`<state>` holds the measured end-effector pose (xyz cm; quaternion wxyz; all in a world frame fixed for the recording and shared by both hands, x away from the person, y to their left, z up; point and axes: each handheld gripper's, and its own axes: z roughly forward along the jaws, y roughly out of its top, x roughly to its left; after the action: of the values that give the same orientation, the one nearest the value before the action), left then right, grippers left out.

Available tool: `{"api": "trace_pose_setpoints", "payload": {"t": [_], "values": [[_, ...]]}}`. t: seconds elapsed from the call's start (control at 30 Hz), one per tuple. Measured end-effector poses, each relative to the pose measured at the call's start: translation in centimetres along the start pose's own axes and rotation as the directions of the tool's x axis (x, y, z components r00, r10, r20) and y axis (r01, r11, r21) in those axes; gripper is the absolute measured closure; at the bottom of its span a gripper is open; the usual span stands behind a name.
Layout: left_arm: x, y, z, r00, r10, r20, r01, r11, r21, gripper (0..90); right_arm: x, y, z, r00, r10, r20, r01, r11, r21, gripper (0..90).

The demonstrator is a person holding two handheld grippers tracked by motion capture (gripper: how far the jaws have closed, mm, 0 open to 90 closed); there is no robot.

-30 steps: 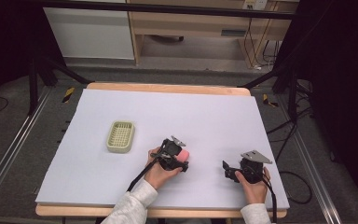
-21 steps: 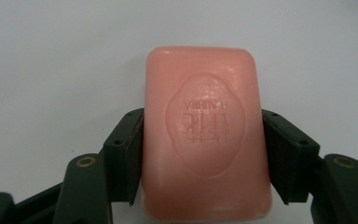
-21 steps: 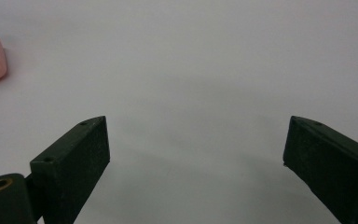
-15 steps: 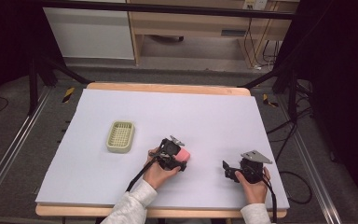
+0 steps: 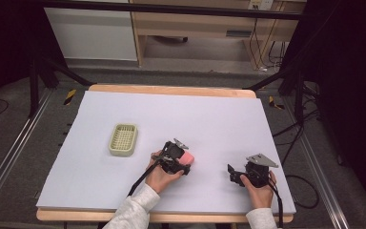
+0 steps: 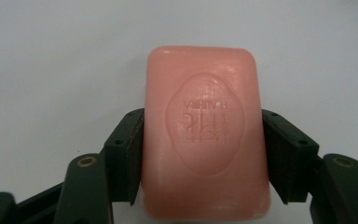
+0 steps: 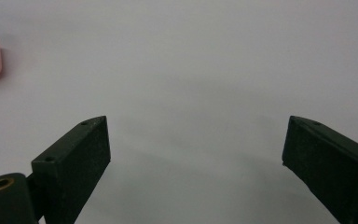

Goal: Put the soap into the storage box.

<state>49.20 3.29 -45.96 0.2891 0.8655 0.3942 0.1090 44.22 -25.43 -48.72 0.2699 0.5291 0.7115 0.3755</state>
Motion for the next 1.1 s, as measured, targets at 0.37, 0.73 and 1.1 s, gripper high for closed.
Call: {"api": "trace_pose_setpoints", "payload": {"t": [0.37,0.73,1.1], "values": [[1.3,-0.5,-2.0,0.9999,-0.010,0.011,0.011,0.9995,-0.031,37.3,0.0,0.0,0.0,1.0000,0.000,0.002,0.000,1.000,0.000,8.9],[2.8,-1.3,-3.6,0.9993,-0.032,0.018,0.033,0.9987,-0.039,37.3,0.0,0.0,0.0,1.0000,0.002,0.000,-0.002,1.000,0.001,9.1],[4.0,-2.0,-4.9,0.9995,-0.032,0.005,0.032,0.9985,-0.044,37.3,0.0,0.0,0.1,1.0000,-0.004,0.000,0.004,1.000,0.000,9.2]]}}
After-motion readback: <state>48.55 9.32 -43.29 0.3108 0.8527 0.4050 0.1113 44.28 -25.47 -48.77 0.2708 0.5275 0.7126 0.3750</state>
